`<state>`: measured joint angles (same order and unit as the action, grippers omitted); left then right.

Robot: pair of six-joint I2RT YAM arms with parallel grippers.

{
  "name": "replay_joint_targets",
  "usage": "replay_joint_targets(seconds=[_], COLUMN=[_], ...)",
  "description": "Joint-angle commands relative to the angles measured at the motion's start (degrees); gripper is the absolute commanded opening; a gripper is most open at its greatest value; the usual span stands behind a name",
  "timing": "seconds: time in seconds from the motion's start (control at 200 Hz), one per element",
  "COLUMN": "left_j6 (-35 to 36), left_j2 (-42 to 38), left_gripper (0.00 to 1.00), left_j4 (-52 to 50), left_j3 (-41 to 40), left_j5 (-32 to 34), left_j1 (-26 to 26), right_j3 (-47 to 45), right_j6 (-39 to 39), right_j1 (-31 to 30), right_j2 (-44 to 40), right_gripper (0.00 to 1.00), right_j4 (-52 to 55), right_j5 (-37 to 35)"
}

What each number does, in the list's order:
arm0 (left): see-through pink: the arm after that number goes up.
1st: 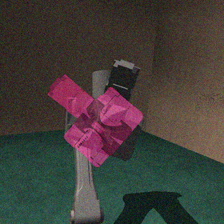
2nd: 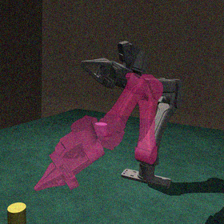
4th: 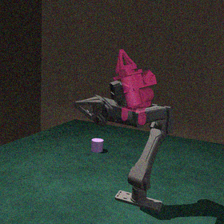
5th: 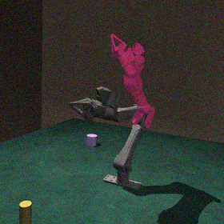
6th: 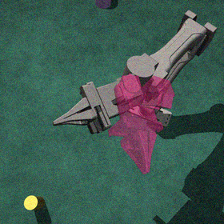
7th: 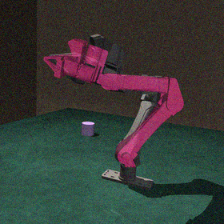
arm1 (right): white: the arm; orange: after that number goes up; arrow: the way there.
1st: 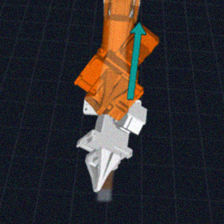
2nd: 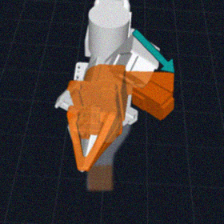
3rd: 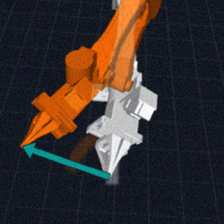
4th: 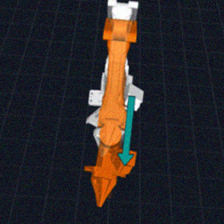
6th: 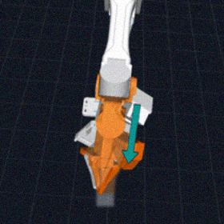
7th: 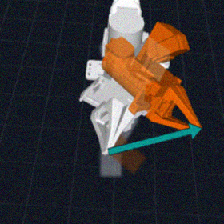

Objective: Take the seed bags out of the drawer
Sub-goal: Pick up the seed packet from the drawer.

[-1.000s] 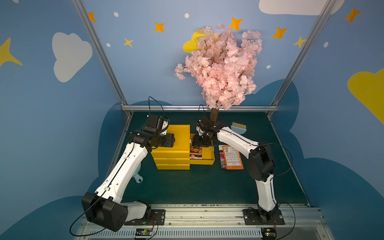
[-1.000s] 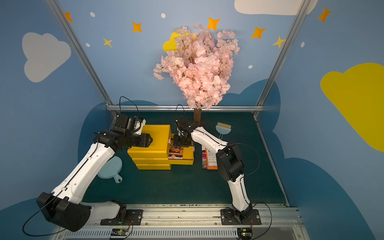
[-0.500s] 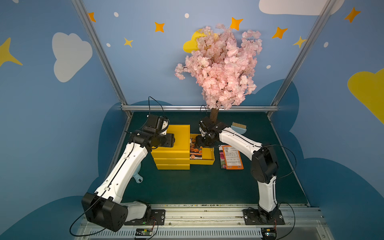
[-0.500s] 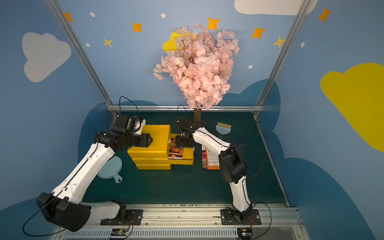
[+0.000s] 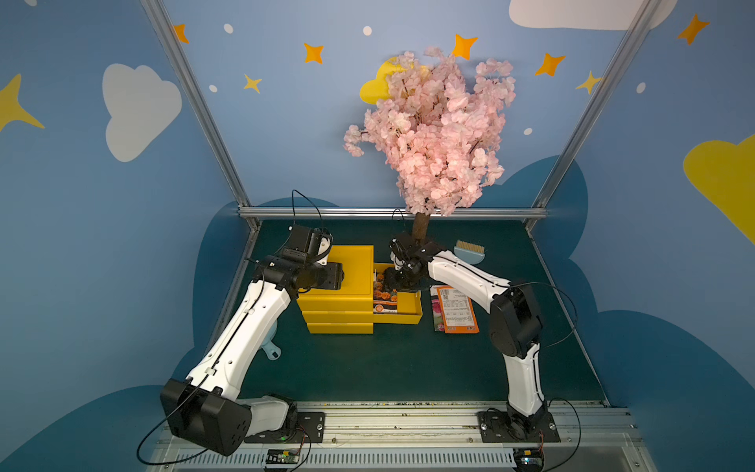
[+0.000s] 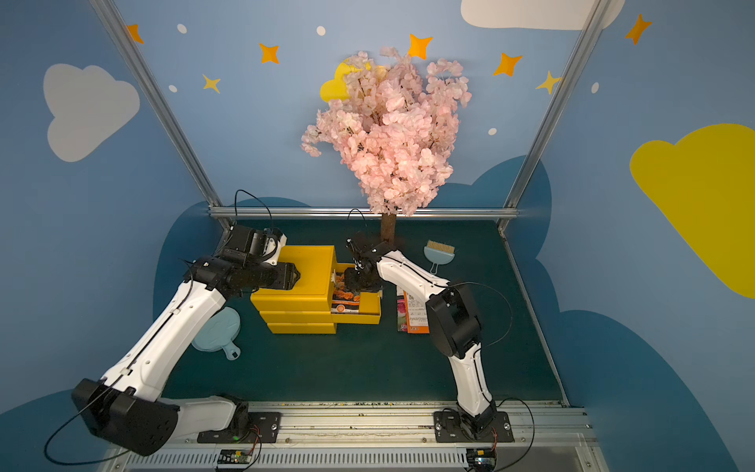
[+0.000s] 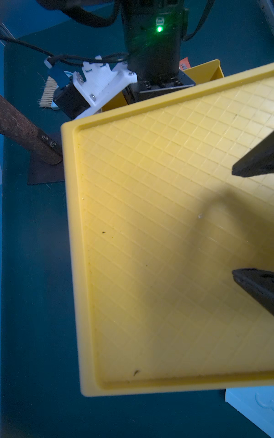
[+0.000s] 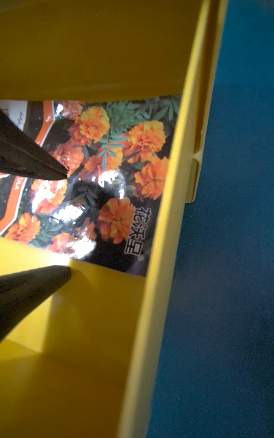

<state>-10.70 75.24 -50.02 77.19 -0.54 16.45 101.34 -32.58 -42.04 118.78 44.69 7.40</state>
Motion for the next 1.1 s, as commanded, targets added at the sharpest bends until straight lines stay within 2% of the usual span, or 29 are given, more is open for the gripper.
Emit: replay_joint_targets(seconds=[0.0, 0.12, 0.3, 0.561, 0.791, 1.096], left_j6=[-0.2, -0.3, -0.1, -0.3, -0.5, -0.4], left_j2=[0.5, 0.5, 0.2, 0.3, 0.5, 0.0], left_gripper=[0.66, 0.66, 0.66, 0.66, 0.66, 0.66], left_j4=[-5.2, -5.3, -5.6, -5.6, -5.9, -6.2], left_j3=[-1.8, -1.7, -1.7, -1.5, -1.3, -1.3], left_j5=[-1.3, -1.3, -1.0, -1.2, -1.1, -0.4], left_j1=[-0.2, -0.2, -0.2, -0.2, -0.1, -0.2], right_j3=[0.7, -0.2, -3.7, -8.9, -9.8, -9.7], right_j6=[-1.0, -2.2, -5.1, -7.9, -8.0, -6.7], right_j1=[0.3, 0.5, 1.7, 3.3, 3.8, 4.3], right_j2=[1.5, 1.5, 0.9, -1.8, -3.1, -7.2], right_gripper=[0.58, 0.54, 0.43, 0.16, 0.00, 0.00], right_j4=[-1.2, -3.7, -9.3, -15.6, -16.6, -14.6], right_j5=[2.5, 5.9, 11.2, 15.0, 15.9, 14.8])
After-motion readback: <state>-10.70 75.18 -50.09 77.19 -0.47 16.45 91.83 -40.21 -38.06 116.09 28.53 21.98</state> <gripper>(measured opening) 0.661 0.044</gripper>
